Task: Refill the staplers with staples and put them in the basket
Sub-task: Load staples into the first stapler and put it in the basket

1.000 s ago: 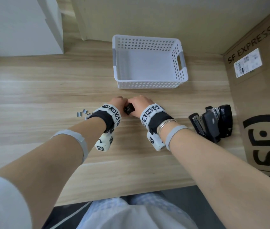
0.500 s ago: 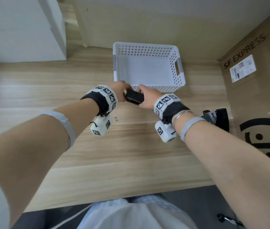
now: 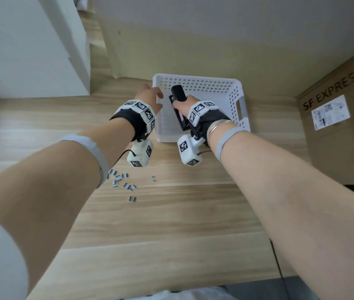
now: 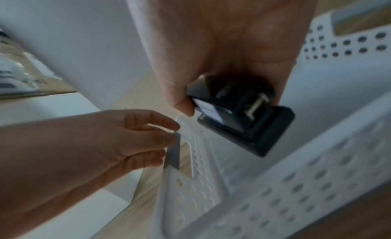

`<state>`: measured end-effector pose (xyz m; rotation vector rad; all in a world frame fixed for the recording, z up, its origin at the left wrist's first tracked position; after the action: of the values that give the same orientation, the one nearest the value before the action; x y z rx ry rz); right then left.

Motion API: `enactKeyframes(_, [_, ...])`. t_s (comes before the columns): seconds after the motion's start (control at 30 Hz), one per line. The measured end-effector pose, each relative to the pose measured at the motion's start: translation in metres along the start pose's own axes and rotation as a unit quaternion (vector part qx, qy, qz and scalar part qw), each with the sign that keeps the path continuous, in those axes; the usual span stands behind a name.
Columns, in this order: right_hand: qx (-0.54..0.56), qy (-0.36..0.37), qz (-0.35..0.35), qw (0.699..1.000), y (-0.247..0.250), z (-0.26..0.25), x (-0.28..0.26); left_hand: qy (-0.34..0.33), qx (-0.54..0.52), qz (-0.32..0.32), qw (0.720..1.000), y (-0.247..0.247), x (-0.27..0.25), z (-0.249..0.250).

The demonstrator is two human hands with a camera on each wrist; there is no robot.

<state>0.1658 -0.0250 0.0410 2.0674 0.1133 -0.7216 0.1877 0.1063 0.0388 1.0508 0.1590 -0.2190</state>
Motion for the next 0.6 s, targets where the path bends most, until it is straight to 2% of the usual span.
enactKeyframes(0.13, [-0.093,-0.006,-0.056,0.994,-0.015,-0.004,0.017,0.003,-0.012,0.005,1.000,-0.009,0.013,-0.009])
enactKeyframes(0.33, [-0.158,0.012,-0.060,0.986,-0.027,-0.013,0.026,-0.003,-0.034,-0.005,0.999,-0.010,0.021,-0.014])
enactKeyframes(0.5, [-0.124,0.020,-0.096,0.987,-0.041,-0.010,0.032,-0.005,-0.050,0.003,0.999,-0.010,0.021,-0.014])
enactKeyframes(0.6, [-0.086,0.009,-0.083,0.993,-0.042,-0.007,0.035,-0.002,-0.046,0.009,0.999,-0.010,0.019,-0.012])
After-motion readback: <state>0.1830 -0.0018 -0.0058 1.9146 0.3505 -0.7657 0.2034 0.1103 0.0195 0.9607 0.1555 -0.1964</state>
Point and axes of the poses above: each hand's wrist, its own x-axis towards the middle knuckle, its own y-axis out of the back of the hand, z = x × y, the point moved 6 cm from there along x, towards the middle knuckle, and after that the axes turned 4 degrees about z, right-handed, at the moved point
